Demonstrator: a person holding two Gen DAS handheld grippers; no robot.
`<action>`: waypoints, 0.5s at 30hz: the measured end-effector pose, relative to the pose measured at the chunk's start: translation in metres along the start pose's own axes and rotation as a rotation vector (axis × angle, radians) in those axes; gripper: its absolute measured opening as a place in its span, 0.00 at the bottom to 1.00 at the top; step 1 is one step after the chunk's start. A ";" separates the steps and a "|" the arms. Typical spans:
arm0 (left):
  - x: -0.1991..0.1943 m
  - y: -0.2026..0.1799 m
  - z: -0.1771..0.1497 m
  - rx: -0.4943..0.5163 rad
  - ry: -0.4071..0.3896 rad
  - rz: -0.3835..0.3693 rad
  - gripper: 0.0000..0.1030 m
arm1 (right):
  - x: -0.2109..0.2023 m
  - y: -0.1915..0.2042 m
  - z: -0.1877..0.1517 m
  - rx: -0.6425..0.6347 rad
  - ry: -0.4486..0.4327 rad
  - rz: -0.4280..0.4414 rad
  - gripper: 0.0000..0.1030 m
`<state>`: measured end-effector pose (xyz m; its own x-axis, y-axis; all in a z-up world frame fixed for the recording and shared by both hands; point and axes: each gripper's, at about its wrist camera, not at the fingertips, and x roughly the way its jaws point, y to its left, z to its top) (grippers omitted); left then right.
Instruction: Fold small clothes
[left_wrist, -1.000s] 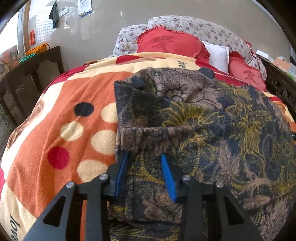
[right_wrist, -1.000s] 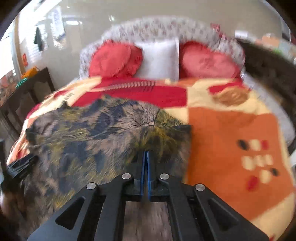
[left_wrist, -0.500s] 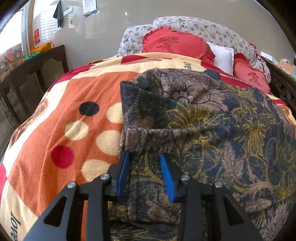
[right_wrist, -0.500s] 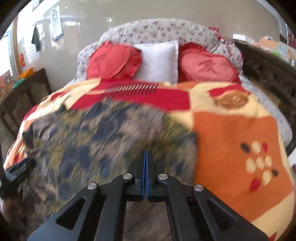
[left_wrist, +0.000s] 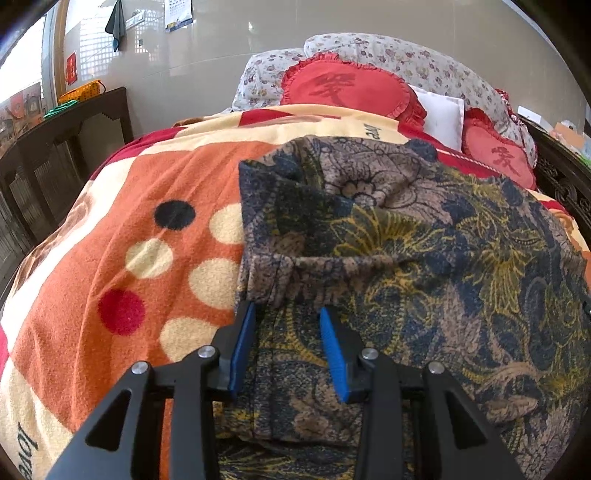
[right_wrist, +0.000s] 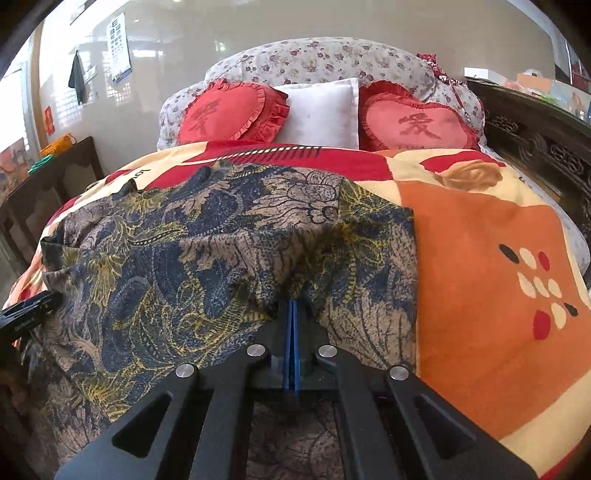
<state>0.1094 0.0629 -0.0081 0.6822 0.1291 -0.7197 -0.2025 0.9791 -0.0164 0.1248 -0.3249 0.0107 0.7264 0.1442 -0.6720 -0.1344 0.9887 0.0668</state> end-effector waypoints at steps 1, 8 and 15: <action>0.000 0.000 0.000 0.000 0.000 0.000 0.37 | 0.000 0.000 0.001 -0.003 0.005 -0.002 0.01; 0.001 0.001 0.000 0.003 0.002 0.001 0.37 | -0.038 0.020 0.005 -0.027 -0.008 -0.020 0.10; 0.001 -0.003 0.001 0.017 0.003 0.015 0.37 | -0.015 0.004 -0.023 0.040 0.034 0.024 0.13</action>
<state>0.1110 0.0602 -0.0083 0.6770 0.1434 -0.7219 -0.2007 0.9796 0.0063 0.0981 -0.3237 0.0045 0.6998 0.1671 -0.6945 -0.1243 0.9859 0.1119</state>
